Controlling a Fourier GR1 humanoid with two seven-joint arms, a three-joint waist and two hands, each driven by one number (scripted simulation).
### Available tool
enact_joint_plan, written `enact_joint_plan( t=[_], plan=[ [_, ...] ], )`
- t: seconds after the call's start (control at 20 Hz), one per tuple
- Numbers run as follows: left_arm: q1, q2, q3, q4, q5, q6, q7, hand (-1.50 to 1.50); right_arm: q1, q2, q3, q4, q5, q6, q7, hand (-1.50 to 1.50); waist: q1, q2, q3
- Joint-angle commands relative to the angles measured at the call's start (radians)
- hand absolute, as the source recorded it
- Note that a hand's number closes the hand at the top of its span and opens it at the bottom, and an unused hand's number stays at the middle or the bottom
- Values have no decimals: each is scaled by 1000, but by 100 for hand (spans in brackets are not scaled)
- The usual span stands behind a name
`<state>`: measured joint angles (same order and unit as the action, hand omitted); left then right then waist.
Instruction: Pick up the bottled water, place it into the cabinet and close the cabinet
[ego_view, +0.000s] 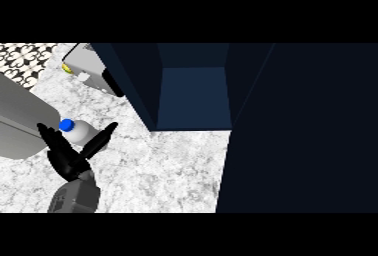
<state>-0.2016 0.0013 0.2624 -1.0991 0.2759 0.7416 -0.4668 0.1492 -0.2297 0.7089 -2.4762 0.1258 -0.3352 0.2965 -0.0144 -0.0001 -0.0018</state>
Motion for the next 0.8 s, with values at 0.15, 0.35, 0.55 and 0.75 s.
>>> enact_joint_plan(
  t=[0.15,0.35,0.55,0.75],
  plan=[
    [-42,9,22,124,75,-14,-106,-150,-10,-35,-31,-130,72,-8,71,-150,6,-1,1],
    [-91,59,119,279,136,-101,-204,-150,32,-35,55,-68,123,-30,3,-150,1,0,1],
    [-113,0,112,358,190,-66,-338,-150,15,-72,29,-149,100,-20,77,-150,-6,0,0],
    [-134,-1,152,476,231,-165,-435,-150,-1,-31,64,-53,108,-42,19,-150,-1,1,0]
  ],
)
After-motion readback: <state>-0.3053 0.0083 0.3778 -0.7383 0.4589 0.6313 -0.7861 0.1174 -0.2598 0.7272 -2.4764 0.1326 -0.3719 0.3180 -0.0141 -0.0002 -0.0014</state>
